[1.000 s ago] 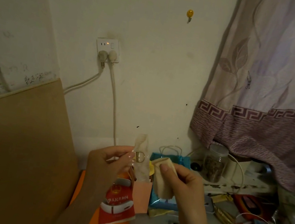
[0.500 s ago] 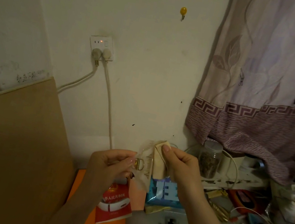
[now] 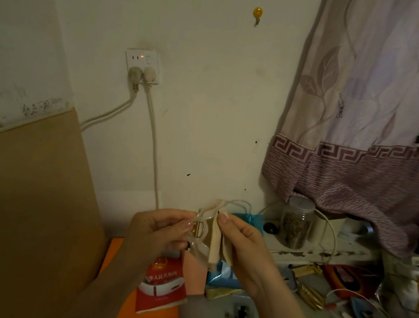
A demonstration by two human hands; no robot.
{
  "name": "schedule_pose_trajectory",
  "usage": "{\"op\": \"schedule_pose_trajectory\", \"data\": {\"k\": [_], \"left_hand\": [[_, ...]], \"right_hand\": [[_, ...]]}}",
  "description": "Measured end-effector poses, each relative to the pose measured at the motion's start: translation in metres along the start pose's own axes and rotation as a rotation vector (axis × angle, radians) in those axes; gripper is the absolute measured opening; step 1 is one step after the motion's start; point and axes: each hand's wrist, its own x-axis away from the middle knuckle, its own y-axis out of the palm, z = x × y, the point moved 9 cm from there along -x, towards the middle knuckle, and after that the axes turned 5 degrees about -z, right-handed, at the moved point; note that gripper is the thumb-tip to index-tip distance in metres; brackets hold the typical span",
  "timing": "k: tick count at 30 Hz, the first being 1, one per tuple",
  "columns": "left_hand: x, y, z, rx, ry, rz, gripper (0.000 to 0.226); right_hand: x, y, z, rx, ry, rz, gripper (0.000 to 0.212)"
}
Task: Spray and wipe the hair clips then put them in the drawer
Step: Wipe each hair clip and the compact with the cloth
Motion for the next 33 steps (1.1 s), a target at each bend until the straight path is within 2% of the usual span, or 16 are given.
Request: {"op": "schedule_pose_trajectory", "data": {"k": [5,9,11,15,20,28,33], "left_hand": [[0.000,0.001,0.000,-0.094,0.007,-0.025,0.010],[-0.004,0.002,-0.004,-0.173,-0.017,-0.066,0.028],[-0.004,0.007,0.001,-0.208,0.037,-0.106,0.036],[-0.003,0.014,0.010,-0.234,0.106,-0.161,0.043],[-0.004,0.014,0.012,-0.221,0.120,-0.200,0.050],[-0.008,0.001,0.015,-0.073,0.119,-0.047,0.036],[-0.015,-0.009,0.038,-0.018,0.194,0.036,0.031]], "right_hand": [[0.001,-0.004,0.001,0.033,-0.035,0.075,0.025],[0.003,-0.007,-0.002,0.061,-0.071,0.147,0.027],[0.004,-0.007,-0.004,0.084,-0.087,0.157,0.032],[0.006,-0.005,-0.009,0.135,-0.117,0.138,0.035],[0.009,0.000,-0.019,0.173,-0.185,0.081,0.026],[0.015,0.000,-0.013,0.256,-0.164,0.027,0.031],[0.013,0.001,-0.013,0.251,-0.140,0.000,0.035]]}}
